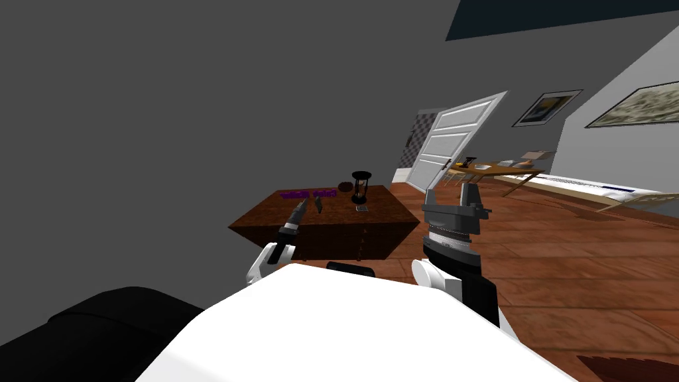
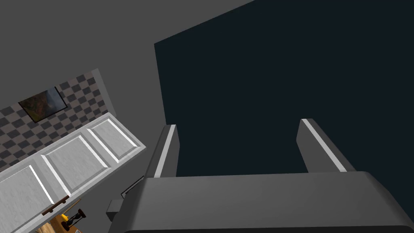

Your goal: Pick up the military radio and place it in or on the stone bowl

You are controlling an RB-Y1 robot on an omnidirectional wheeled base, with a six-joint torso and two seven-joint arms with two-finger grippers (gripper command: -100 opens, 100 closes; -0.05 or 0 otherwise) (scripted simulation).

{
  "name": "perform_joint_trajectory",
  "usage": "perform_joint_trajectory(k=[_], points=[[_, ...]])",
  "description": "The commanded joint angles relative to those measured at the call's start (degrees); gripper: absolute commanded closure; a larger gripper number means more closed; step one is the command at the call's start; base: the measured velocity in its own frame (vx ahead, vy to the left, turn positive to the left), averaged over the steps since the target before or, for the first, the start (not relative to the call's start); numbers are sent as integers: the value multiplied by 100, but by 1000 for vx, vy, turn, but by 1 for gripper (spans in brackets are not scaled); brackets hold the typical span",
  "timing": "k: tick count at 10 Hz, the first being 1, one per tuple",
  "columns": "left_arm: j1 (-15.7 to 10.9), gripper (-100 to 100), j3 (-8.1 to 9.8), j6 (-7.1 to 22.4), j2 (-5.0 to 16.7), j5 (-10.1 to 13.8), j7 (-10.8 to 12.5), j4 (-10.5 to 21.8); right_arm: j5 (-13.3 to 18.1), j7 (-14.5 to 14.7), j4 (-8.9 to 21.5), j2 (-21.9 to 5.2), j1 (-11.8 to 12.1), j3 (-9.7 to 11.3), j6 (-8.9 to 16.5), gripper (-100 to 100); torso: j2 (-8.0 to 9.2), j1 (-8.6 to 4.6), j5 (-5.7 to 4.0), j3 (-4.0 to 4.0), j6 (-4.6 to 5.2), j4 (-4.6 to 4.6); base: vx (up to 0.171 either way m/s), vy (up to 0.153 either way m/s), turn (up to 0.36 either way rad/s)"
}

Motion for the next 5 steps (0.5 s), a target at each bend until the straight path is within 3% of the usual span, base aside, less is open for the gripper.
perform_joint_trajectory(k=[1,5], points=[[-95,-100,76,146,127,-163,-161,229,0,0,0,0,0,0,0,0,0,0,0,0,0,0,6,-89,-88],[-263,-100,260,457,439,-556,-524,764,0,0,0,0,0,0,0,0,-3,0,0,-1,0,0,15,-82,-89]])
